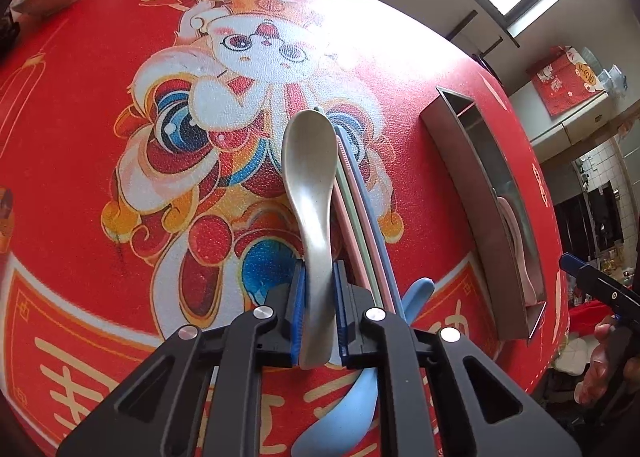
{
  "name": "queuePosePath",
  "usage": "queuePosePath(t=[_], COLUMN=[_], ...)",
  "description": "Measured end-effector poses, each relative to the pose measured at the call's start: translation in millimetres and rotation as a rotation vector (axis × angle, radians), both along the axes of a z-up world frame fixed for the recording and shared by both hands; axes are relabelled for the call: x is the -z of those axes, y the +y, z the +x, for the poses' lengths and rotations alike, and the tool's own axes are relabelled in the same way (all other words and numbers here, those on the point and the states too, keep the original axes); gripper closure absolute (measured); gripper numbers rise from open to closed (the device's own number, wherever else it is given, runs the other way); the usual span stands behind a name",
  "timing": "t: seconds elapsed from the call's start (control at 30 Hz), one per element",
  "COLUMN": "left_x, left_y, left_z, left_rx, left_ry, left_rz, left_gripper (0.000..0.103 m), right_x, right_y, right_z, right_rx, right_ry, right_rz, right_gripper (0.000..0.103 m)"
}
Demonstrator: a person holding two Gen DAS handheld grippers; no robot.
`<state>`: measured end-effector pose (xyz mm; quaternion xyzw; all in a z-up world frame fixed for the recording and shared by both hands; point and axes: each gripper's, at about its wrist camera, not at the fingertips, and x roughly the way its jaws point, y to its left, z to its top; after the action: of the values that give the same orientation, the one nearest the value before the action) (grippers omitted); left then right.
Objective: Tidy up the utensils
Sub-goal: 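Lift the white spoon off the cloth with the left tool, then grasp another blue chopstick with the right tool while the left tool holds the white spoon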
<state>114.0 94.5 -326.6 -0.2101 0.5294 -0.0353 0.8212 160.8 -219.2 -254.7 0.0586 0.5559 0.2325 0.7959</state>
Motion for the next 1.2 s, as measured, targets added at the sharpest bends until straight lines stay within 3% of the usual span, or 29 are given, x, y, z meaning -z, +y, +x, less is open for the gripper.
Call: queuePosePath(t=[0.4, 0.43, 0.47, 0.57, 0.6, 0.7, 0.8, 1.2], left_x=[-35, -38, -41, -46, -48, -53, -57, -60], left_y=[18, 19, 21, 27, 29, 32, 35, 43], left_z=[-42, -45, -50, -62, -65, -74, -79, -92], left_rx=[-0.063, -0.068, -0.077, -0.112, -0.121, -0.135, -0.142, -0.154], left_ry=[-0.056, -0.06, -0.065, -0.075, -0.078, -0.092, -0.106, -0.118], left_rz=[0.074, 0.082, 0.088, 0.074, 0.07, 0.079, 0.072, 0.058], left_gripper=[0.09, 0.09, 0.09, 0.09, 0.09, 0.09, 0.09, 0.09], right_x=[-2, -1, 0, 8, 12, 26, 43, 68], right_y=[40, 47, 55, 80, 89, 116, 137, 168], right_z=[-4, -4, -4, -2, -1, 2, 5, 4], right_rx=[-0.131, -0.148, -0.168, -0.223, -0.243, -0.296, -0.306, -0.276], right_ry=[-0.008, -0.007, -0.004, 0.005, 0.01, 0.036, 0.077, 0.148], right_rz=[0.034, 0.033, 0.028, 0.002, -0.002, -0.033, -0.051, -0.098], right_gripper=[0.016, 0.019, 0.03, 0.04, 0.052, 0.073, 0.083, 0.093])
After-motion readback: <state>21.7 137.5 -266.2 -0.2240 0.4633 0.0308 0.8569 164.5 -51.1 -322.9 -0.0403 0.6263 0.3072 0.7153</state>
